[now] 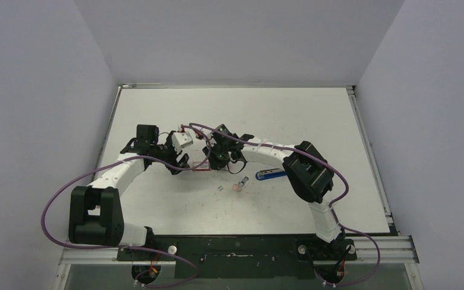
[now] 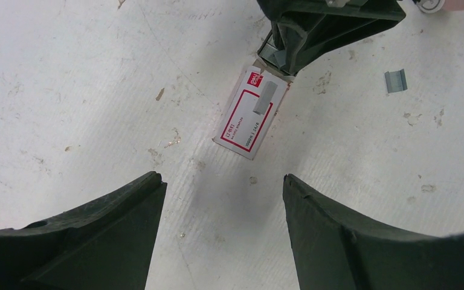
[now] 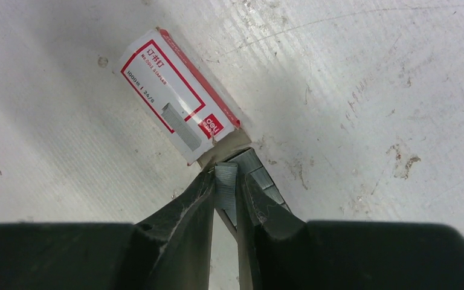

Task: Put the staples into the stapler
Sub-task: Pick up the staple from the center of the board, then place the staple at the center of the board.

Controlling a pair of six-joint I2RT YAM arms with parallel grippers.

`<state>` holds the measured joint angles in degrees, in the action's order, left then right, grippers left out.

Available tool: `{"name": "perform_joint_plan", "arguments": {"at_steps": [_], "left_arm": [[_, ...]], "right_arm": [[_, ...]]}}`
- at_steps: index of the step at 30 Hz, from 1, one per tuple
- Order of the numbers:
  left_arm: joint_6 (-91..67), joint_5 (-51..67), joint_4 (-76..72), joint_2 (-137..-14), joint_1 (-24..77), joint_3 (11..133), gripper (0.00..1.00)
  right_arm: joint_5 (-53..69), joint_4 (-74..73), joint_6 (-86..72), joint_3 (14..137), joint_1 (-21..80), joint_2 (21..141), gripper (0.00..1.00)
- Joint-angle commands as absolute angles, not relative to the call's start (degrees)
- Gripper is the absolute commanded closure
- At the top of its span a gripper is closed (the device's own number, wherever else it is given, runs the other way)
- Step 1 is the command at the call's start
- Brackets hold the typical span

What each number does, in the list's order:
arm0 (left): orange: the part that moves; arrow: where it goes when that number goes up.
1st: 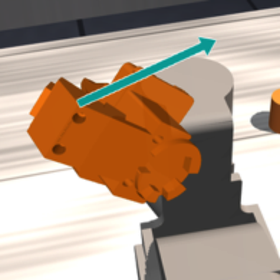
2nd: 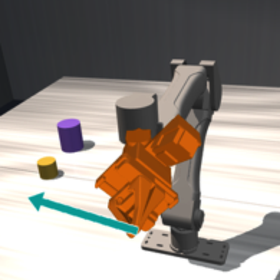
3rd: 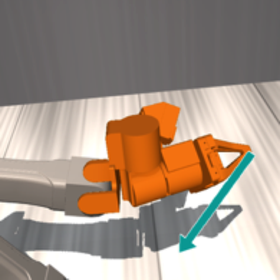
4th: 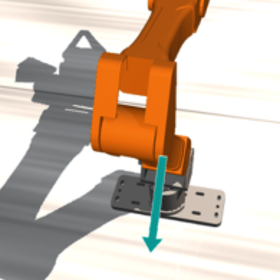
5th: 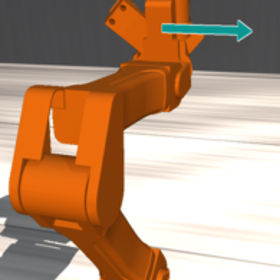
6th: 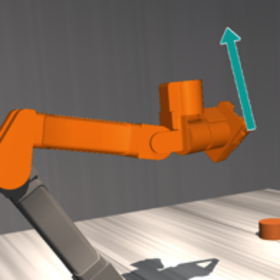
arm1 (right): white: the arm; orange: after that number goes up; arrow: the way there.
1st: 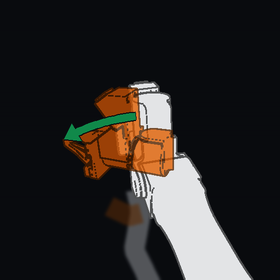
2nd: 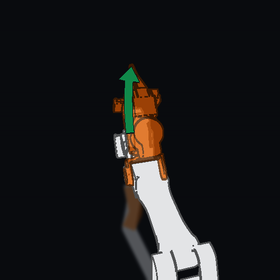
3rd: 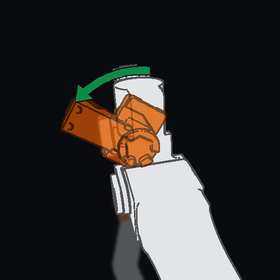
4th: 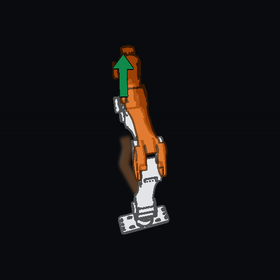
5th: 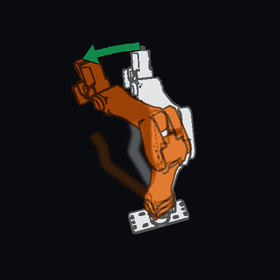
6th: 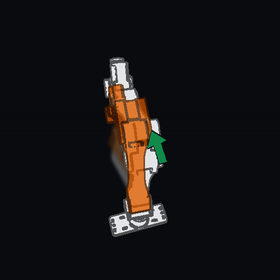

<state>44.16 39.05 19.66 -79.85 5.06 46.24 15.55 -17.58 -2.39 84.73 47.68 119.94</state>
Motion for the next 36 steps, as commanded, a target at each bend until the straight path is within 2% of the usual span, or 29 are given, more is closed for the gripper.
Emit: {"name": "perform_joint_plan", "arguments": {"at_steps": [1,8,18,20,24,27,31,36], "left_arm": [[42.2,42.1,17.6,-78.3,4.3,47.3,0.30],[41.0,43.0,17.4,-78.8,3.7,48.7,0.30],[40.5,43.8,17.1,-79.4,3.7,49.0,0.30],[40.4,43.9,17.1,-79.4,3.7,49.0,0.31],[40.3,43.7,17.1,-79.1,3.7,49.0,0.30],[40.5,43.5,17.1,-78.8,3.7,48.7,0.30],[40.5,43.5,17.1,-79.0,3.7,48.5,0.31],[40.5,43.6,17.1,-79.2,3.7,48.6,0.30]], "right_arm": [[18.7,-18.0,-3.2,86.6,46.1,113.4,0.90],[21.3,-17.9,-2.0,83.6,42.0,108.9,0.91],[17.5,-18.7,5.0,74.4,35.2,105.6,0.88],[17.4,-18.3,5.3,73.3,34.9,106.1,0.81],[18.3,-17.7,5.1,72.8,34.0,106.4,0.59],[18.1,-17.0,5.2,72.5,33.8,105.7,0.51],[18.1,-16.9,5.9,72.0,33.2,105.2,0.48],[18.7,-17.3,7.4,71.1,32.0,105.0,0.54]]}}
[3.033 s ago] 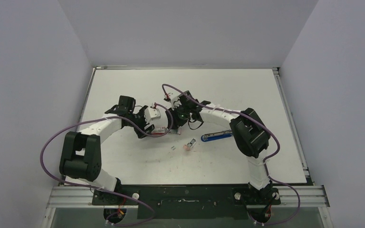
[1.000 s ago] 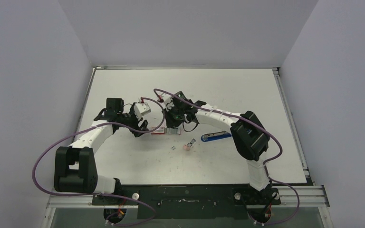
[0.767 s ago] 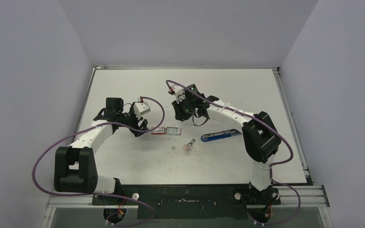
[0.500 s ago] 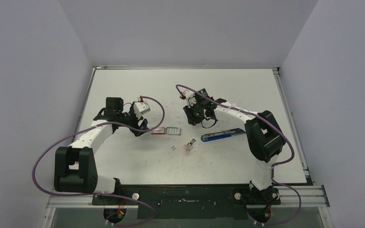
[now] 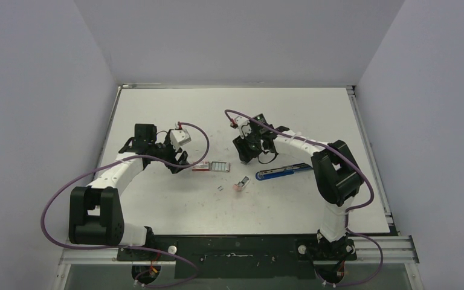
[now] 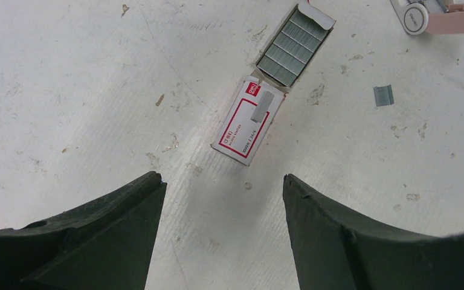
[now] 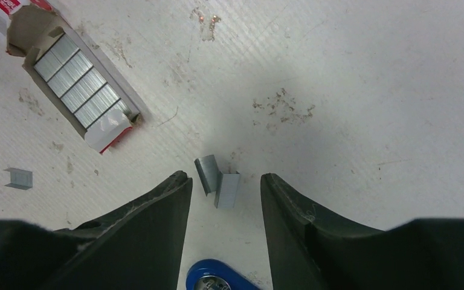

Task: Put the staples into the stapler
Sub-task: Place the staple at the center of the board.

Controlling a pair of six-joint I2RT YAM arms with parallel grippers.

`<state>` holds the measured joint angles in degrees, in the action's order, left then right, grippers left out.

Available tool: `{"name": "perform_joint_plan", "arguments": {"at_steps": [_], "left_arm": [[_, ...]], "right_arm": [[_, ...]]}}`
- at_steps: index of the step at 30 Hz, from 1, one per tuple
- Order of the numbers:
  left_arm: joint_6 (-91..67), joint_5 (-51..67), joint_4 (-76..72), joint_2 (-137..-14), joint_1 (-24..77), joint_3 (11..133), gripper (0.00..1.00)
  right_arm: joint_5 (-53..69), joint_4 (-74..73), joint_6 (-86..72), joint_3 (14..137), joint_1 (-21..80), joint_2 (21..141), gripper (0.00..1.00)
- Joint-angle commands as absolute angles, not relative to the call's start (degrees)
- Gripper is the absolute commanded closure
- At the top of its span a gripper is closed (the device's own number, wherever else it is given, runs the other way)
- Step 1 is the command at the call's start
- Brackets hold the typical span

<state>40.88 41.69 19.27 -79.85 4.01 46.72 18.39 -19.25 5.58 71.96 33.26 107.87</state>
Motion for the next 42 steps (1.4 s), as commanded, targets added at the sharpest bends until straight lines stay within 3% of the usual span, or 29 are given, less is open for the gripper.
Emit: {"name": "perform_joint_plan", "arguments": {"at_steps": [1,8,42], "left_arm": [[40.5,43.6,17.1,-79.2,3.7,48.5,0.30],[40.5,43.5,16.9,-79.4,3.7,48.2,0.30],[40.3,43.3,16.9,-79.2,3.7,48.1,0.30]], "right_arm": [[19.2,-17.5,7.9,70.9,31.5,105.1,0.55],[25.7,-19.4,8.7,71.2,28.7,106.3,0.62],[28.3,-18.1,7.0,68.7,28.7,110.6,0.64]]}}
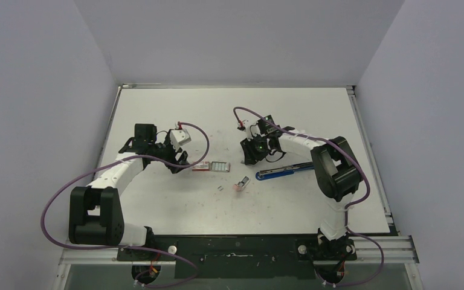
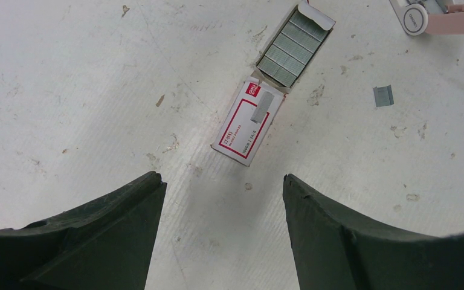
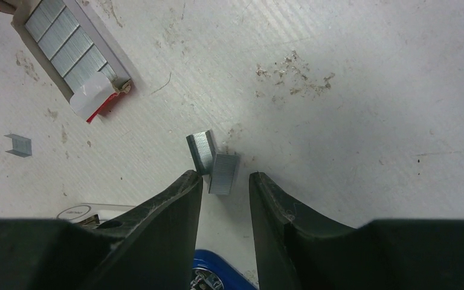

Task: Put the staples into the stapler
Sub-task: Place the staple at the center of the board, then pick up the staple from the center of the board.

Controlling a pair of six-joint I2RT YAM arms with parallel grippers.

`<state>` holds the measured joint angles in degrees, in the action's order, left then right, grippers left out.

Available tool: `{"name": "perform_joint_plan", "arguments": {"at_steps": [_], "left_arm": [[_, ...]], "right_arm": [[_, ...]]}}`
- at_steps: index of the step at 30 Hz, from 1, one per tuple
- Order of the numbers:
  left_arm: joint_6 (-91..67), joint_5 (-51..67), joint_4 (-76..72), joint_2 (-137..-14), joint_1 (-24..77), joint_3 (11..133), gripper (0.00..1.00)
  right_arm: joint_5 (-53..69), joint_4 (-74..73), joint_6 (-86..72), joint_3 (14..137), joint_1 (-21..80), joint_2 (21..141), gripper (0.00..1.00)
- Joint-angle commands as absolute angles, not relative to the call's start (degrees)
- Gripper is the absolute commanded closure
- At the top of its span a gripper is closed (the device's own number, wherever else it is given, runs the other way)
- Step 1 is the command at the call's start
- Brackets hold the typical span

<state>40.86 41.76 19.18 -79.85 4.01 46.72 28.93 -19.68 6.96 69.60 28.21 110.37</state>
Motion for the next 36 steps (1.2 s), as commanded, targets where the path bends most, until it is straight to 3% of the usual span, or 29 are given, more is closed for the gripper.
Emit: {"name": "perform_joint_plan", "arguments": {"at_steps": [1,36], "left_arm": [[40.3,43.3,16.9,-79.2,3.7,48.1,0.30],[40.4,43.2,17.1,-78.5,3.7,47.8,0.30]], "right_arm": [[28.3,-18.0,7.0,68.6,28.7,110.6,0.65],[25.7,-18.4,7.3,68.9,29.8,106.7,0.81]]}}
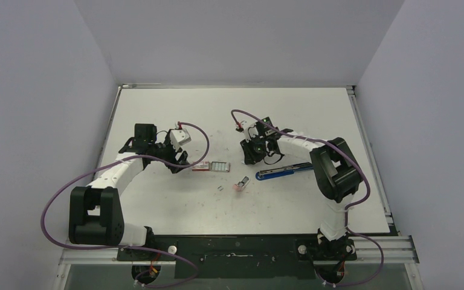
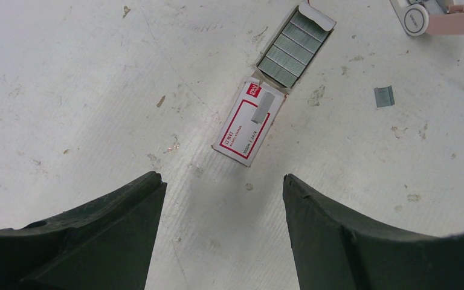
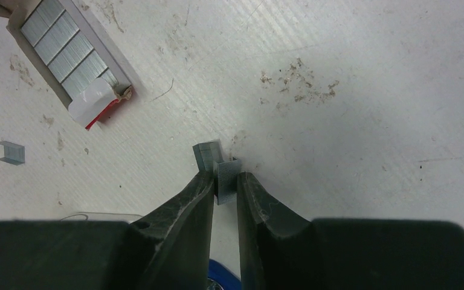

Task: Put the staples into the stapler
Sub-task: Pick up the staple from the center of the board.

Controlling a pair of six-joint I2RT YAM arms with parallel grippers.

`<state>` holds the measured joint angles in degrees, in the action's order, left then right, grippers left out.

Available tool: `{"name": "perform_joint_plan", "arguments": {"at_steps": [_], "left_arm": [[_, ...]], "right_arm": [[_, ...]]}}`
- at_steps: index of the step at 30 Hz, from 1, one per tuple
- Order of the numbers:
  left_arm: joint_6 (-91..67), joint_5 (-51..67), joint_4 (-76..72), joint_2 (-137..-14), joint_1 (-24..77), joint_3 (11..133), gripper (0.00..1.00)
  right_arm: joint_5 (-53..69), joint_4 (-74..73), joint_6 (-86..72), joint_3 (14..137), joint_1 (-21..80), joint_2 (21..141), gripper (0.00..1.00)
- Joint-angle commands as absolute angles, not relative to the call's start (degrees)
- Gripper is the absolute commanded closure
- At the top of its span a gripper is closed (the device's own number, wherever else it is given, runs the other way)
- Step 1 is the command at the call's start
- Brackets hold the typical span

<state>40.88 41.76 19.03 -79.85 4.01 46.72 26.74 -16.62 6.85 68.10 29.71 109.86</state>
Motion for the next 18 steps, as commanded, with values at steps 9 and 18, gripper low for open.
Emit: {"name": "perform_joint_plan", "arguments": {"at_steps": [9,18], "left_arm": [[40.5,43.2,17.1,-78.4,3.7,47.8,0.30],[40.7,43.1,17.1,-78.2,3.7,47.8,0.30]], "right_arm": [[26.9,-20.0,7.3,70.2,29.3,106.3,0.81],[27.8,-21.4,8.3,70.8,28.0,105.0,0.81]]}}
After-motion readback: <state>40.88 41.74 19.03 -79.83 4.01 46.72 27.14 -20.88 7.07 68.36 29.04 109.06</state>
